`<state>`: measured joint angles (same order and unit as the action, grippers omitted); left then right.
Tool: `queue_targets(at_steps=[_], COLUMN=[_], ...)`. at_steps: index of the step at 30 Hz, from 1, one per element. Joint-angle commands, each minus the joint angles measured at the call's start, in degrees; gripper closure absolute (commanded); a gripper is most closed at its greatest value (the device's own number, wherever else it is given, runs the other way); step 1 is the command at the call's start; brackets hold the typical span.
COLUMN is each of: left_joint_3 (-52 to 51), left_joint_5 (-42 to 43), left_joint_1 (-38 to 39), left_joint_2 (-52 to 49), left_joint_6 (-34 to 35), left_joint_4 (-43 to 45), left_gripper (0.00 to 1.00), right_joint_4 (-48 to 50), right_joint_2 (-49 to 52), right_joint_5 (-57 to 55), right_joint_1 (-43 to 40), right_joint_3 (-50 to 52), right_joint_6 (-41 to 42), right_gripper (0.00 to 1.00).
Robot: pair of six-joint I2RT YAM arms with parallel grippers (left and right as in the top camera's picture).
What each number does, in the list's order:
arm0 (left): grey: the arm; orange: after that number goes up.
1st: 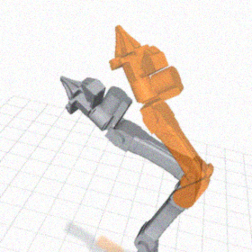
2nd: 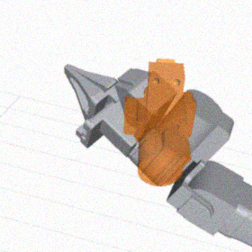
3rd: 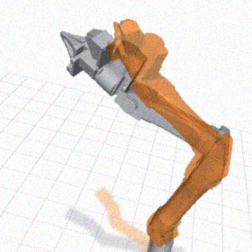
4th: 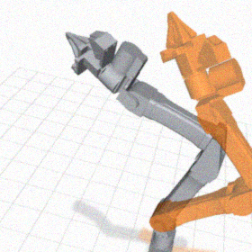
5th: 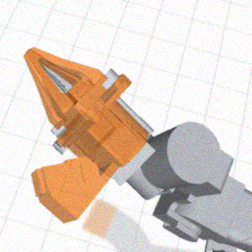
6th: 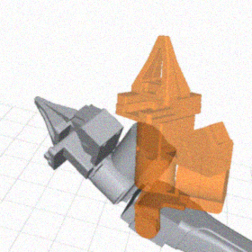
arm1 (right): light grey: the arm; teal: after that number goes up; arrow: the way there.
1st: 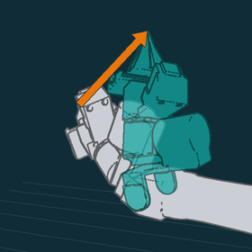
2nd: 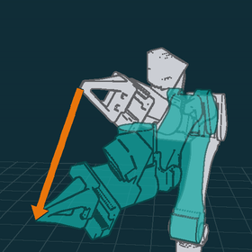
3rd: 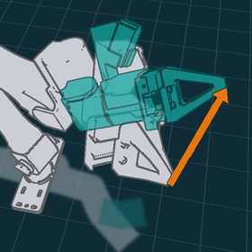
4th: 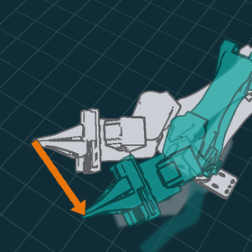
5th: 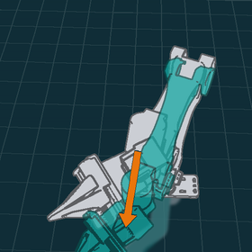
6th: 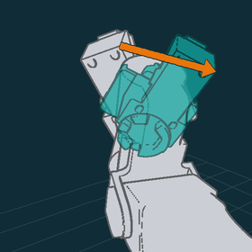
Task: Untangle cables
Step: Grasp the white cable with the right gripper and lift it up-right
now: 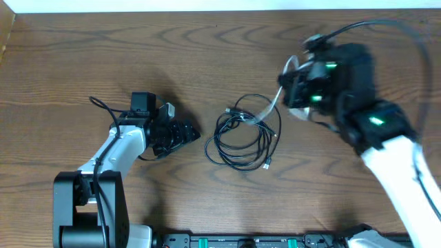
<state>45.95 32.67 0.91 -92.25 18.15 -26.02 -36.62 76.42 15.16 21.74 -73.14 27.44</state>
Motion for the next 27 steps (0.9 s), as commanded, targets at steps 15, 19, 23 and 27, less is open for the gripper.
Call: queue_targets(at_steps=[15, 19, 23, 27], left_joint_3=[0.24, 0.24, 0.24, 0.24], left_joint_5=[-0.33, -0.33, -0.33, -0.33], left_joint_1=[-0.13, -0.13, -0.13, -0.13], left_joint_2=[0.70, 0.70, 0.70, 0.70], left_joint_6=[-0.33, -0.33, -0.33, -0.35], left_joint_4=[-0.31, -0.31, -0.31, -0.31], left_gripper=[0.15, 0.15, 0.15, 0.15], right_joint_4=[-14.49, -16.83, -19.21, -20.65], right_joint_2=[-4.20, -5.35, -2.75, 2.43], right_joint_5=[-10.69, 0.15, 4.17, 16.11], right_joint_1=[-6.34, -9.46, -8.79, -7.10], right_joint_3=[-15.39, -15.17, -14.40, -13.57], right_joint_6=[-5.20, -6.60, -10.38, -12.37], right_gripper=[0.99, 0.99, 0.99, 0.99])
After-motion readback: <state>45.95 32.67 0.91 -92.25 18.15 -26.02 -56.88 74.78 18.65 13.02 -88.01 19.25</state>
